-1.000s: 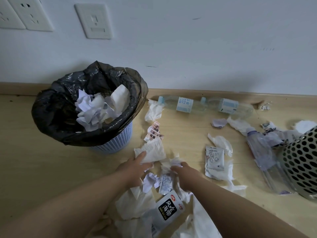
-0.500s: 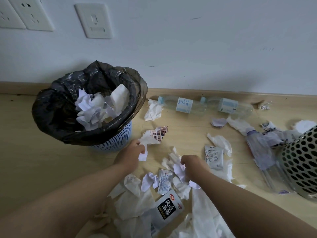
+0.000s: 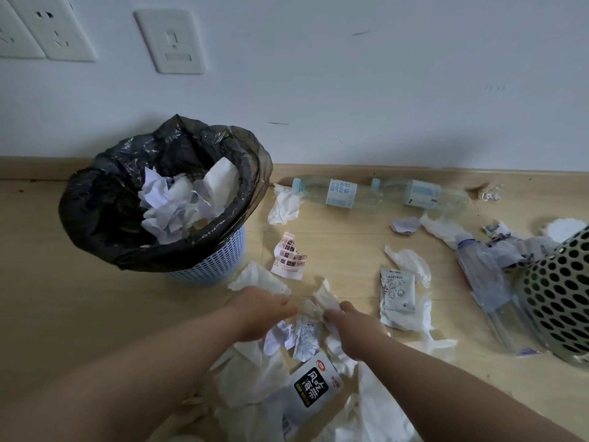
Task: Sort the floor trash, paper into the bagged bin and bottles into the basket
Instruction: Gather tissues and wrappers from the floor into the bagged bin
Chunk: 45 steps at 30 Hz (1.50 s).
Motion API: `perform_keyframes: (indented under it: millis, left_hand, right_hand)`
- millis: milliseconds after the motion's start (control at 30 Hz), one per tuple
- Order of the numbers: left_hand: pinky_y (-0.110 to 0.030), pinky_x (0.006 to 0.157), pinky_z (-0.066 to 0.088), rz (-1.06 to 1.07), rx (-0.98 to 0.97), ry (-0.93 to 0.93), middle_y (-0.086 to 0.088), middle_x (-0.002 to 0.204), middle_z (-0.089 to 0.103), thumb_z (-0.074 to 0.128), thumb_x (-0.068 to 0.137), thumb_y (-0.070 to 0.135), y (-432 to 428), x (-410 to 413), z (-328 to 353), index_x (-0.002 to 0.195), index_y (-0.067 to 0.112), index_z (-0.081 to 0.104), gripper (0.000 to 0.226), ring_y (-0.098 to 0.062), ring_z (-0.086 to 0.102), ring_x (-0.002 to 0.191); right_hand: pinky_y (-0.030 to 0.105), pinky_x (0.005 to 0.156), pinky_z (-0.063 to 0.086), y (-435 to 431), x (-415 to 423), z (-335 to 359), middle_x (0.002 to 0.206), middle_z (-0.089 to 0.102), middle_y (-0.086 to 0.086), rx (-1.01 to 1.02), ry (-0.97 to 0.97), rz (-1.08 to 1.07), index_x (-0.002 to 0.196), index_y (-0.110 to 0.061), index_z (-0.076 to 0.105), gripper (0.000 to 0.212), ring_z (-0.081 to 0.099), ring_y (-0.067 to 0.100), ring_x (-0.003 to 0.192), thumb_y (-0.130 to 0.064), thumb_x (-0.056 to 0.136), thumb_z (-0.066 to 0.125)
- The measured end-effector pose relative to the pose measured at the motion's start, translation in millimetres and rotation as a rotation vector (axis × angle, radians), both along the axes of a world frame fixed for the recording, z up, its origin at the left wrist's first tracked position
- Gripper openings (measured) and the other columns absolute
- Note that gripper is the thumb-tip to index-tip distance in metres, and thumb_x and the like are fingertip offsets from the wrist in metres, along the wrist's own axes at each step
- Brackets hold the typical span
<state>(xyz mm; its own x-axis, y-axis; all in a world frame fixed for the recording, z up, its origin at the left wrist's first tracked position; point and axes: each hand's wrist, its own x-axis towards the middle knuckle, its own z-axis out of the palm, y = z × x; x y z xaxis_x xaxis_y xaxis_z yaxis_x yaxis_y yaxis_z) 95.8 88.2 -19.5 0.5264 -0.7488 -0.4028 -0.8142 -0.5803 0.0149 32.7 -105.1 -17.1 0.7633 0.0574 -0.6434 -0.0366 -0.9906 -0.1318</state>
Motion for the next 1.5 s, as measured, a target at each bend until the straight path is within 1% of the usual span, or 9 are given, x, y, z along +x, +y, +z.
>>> perform_keyframes:
  millis: [233, 533, 700, 833, 1000, 1100, 1233, 1367, 1500]
  left_hand:
    - [-0.038, 0.084, 0.048, 0.161, 0.106, 0.184, -0.012, 0.127, 0.046, 0.044, 0.095, 0.025, -5, -23, -18, 0.134, 0.018, 0.035, 0.04, -0.028, 0.054, 0.106]
    - [-0.031, 0.068, 0.037, 0.269, 0.144, 0.186, -0.011, 0.109, 0.054, 0.051, 0.087, 0.003, -9, -12, -12, 0.107, 0.009, 0.049, 0.021, -0.027, 0.056, 0.096]
    - [-0.026, 0.062, 0.038, 0.484, -0.134, 0.187, -0.001, 0.089, 0.052, 0.041, 0.096, 0.018, -7, 7, 4, 0.086, 0.019, 0.047, 0.012, -0.019, 0.052, 0.078]
    - [-0.029, 0.069, 0.042, 0.629, -0.308, 0.177, -0.002, 0.105, 0.064, 0.045, 0.096, 0.024, -15, 19, 19, 0.104, 0.018, 0.056, 0.015, -0.02, 0.058, 0.088]
    - [-0.028, 0.065, 0.042, 0.696, -0.509, 0.199, -0.004, 0.103, 0.065, 0.047, 0.094, 0.023, -31, 28, 42, 0.11, 0.018, 0.054, 0.018, -0.022, 0.058, 0.083]
    - [-0.026, 0.055, 0.035, 0.694, -0.66, 0.186, 0.002, 0.081, 0.057, 0.048, 0.093, 0.021, -43, 36, 60, 0.095, 0.021, 0.047, 0.002, -0.021, 0.051, 0.073]
    - [-0.029, 0.058, 0.037, 0.73, -0.916, 0.1, 0.01, 0.062, 0.048, 0.053, 0.089, 0.016, -55, 50, 98, 0.084, 0.022, 0.045, 0.011, -0.02, 0.05, 0.065]
    - [-0.025, 0.062, 0.042, 0.838, -1.174, -0.007, 0.012, 0.064, 0.054, 0.057, 0.088, 0.016, -47, 67, 139, 0.082, 0.026, 0.049, 0.014, -0.015, 0.056, 0.066]
    - [-0.009, 0.056, 0.037, 0.95, -1.279, -0.155, 0.011, 0.066, 0.056, 0.056, 0.087, 0.015, -13, 87, 164, 0.082, 0.025, 0.052, 0.011, -0.003, 0.053, 0.063]
  right_hand:
    - [0.032, 0.07, 0.041, -1, 5, 6, 0.122, 0.044, 0.006, -0.042, -0.132, -0.04, 0.123, -0.01, 0.047, 0.041, 0.059, 0.029, 0.103, 0.008, 0.086, 0.049]
    - [0.028, 0.072, 0.042, -4, 21, 10, 0.114, 0.057, 0.007, 0.072, -0.231, -0.178, 0.108, -0.014, 0.059, 0.03, 0.058, 0.027, 0.101, 0.002, 0.089, 0.042]
    - [0.032, 0.075, 0.049, -1, 23, 14, 0.119, 0.054, 0.008, 0.196, -0.276, -0.317, 0.123, -0.017, 0.047, 0.036, 0.058, 0.028, 0.097, -0.006, 0.09, 0.038]
    - [0.026, 0.073, 0.044, 2, 34, 20, 0.12, 0.059, 0.009, 0.33, -0.311, -0.477, 0.131, -0.014, 0.046, 0.041, 0.056, 0.022, 0.093, -0.01, 0.09, 0.045]
    - [0.025, 0.052, 0.044, 0, 58, 39, 0.084, 0.062, 0.005, 0.62, -0.369, -0.789, 0.104, -0.011, 0.062, 0.018, 0.054, 0.015, 0.058, -0.011, 0.087, 0.056]
    - [0.029, 0.056, 0.043, 3, 71, 54, 0.07, 0.056, 0.004, 0.782, -0.409, -1.005, 0.091, -0.013, 0.058, 0.004, 0.047, 0.016, 0.054, -0.011, 0.087, 0.058]
    - [0.03, 0.06, 0.046, 15, 87, 80, 0.077, 0.055, 0.003, 0.954, -0.468, -1.158, 0.081, -0.018, 0.056, 0.013, 0.05, 0.016, 0.064, -0.007, 0.087, 0.053]
    - [0.023, 0.047, 0.042, 31, 106, 118, 0.071, 0.054, 0.001, 1.13, -0.594, -1.233, 0.072, -0.019, 0.052, 0.019, 0.047, 0.013, 0.055, -0.005, 0.085, 0.052]
    - [0.016, 0.038, 0.037, 59, 122, 157, 0.068, 0.049, 0.005, 1.338, -0.602, -1.244, 0.074, -0.015, 0.051, 0.017, 0.041, 0.014, 0.049, -0.002, 0.084, 0.048]
